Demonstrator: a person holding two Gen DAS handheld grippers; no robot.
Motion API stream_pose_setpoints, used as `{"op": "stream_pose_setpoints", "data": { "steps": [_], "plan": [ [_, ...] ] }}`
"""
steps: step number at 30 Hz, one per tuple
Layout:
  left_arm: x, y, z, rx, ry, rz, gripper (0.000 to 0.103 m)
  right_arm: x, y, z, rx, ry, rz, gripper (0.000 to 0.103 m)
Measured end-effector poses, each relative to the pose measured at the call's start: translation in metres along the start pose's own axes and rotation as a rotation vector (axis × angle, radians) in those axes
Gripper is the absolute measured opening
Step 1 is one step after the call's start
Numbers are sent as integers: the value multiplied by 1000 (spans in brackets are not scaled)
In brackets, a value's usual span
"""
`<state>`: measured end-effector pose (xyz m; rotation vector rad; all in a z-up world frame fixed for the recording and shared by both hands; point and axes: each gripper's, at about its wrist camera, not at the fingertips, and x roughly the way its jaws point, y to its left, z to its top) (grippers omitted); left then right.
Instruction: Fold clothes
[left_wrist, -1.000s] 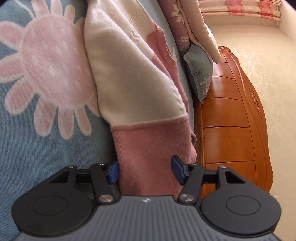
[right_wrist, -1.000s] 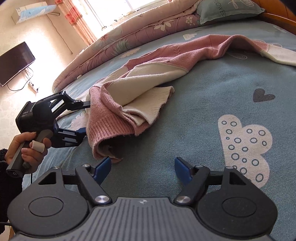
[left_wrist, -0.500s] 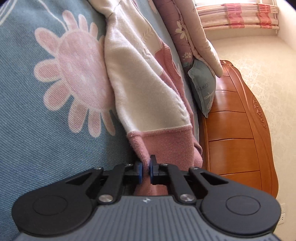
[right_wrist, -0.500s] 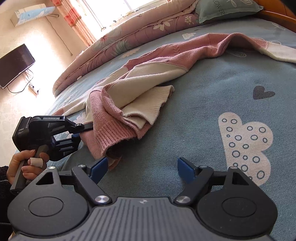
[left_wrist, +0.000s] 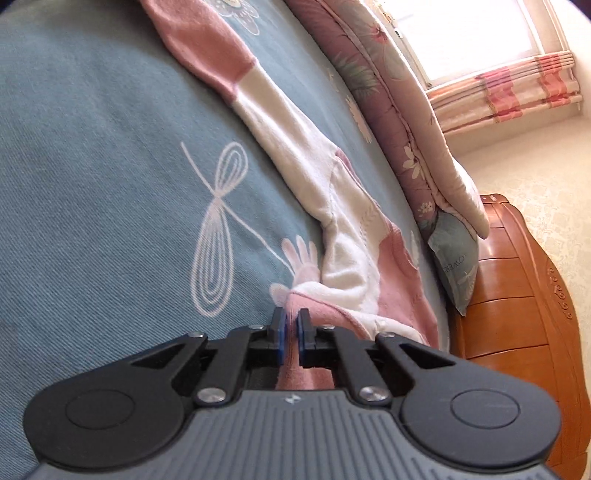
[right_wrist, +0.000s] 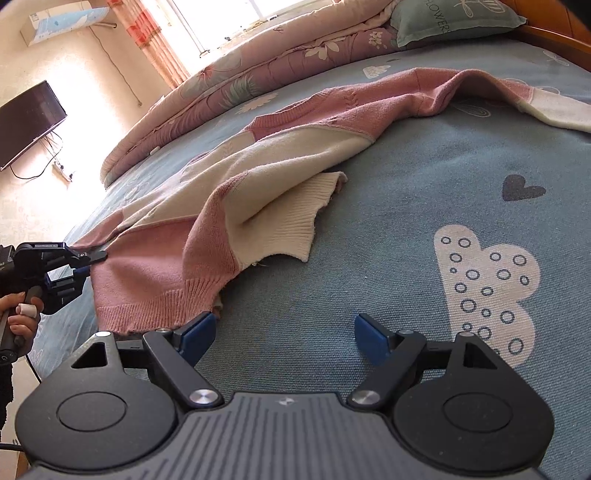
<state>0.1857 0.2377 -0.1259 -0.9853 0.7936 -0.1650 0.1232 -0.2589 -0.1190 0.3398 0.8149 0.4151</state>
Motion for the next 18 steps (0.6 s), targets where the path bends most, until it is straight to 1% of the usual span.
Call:
{"op": "stream_pose_setpoints", "data": {
  "steps": [5,7,9,11,12,13,17,18],
  "plan": [
    [-7,3,1,36,-8,39,1,-3,6,8,-44,-18,-10,86],
    [-10,4,1,50,-12,55,5,-4,10,14,-62,-29,0,86],
    [-13,5,1,64,-15,71,7,-3,13,19,-86,-35,10,86],
    [-14,-2,-1,102,-20,80,13,0,16,26,-123,-32,6,86],
    [-14,-10,-3,131,-23,80,20,3,16,30,-142,-33,-1,86],
    [-14,-18,-5,159,-23,78,25,6,16,35,-161,-35,-8,86],
    [-12,-44,-20,265,-8,63,30,23,3,58,-190,-38,-57,86],
    [-9,-49,-24,282,1,59,33,28,-1,63,-195,-38,-72,85]
  ]
}}
